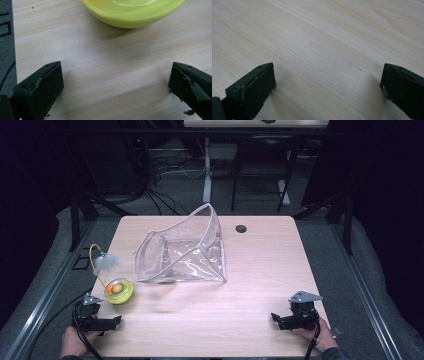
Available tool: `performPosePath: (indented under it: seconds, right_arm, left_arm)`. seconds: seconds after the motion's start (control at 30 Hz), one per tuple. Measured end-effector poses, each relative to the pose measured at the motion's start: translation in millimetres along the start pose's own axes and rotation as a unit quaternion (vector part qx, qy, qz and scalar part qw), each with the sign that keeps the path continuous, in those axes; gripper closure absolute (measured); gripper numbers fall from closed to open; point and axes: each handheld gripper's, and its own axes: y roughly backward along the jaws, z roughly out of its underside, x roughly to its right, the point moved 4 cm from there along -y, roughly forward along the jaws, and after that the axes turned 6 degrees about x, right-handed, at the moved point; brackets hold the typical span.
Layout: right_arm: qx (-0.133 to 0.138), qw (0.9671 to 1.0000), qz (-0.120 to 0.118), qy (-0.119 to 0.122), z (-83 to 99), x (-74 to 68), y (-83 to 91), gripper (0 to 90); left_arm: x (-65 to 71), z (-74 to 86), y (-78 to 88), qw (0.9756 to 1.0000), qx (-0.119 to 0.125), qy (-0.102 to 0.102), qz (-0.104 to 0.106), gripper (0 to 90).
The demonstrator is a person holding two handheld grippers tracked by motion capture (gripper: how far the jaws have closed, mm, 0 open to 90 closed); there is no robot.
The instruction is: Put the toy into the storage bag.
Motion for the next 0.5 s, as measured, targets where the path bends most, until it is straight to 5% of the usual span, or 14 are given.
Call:
performPosePath:
  seconds: [0.23,0.5]
  right_arm:
    - [0.0,1.0,0.0,-0.001,-0.1,-0.1,-0.2,0.0]
    - [0.002,1.0,0.0,-0.002,-0.3,-0.3,-0.6,0.0]
  left_arm:
    - [9.9,-10.7,14.5,0.9998,-0.015,0.009,0.004,0.1]
    - [18.0,-18.0,27.1,0.9991,-0.039,-0.018,0.009,0.2]
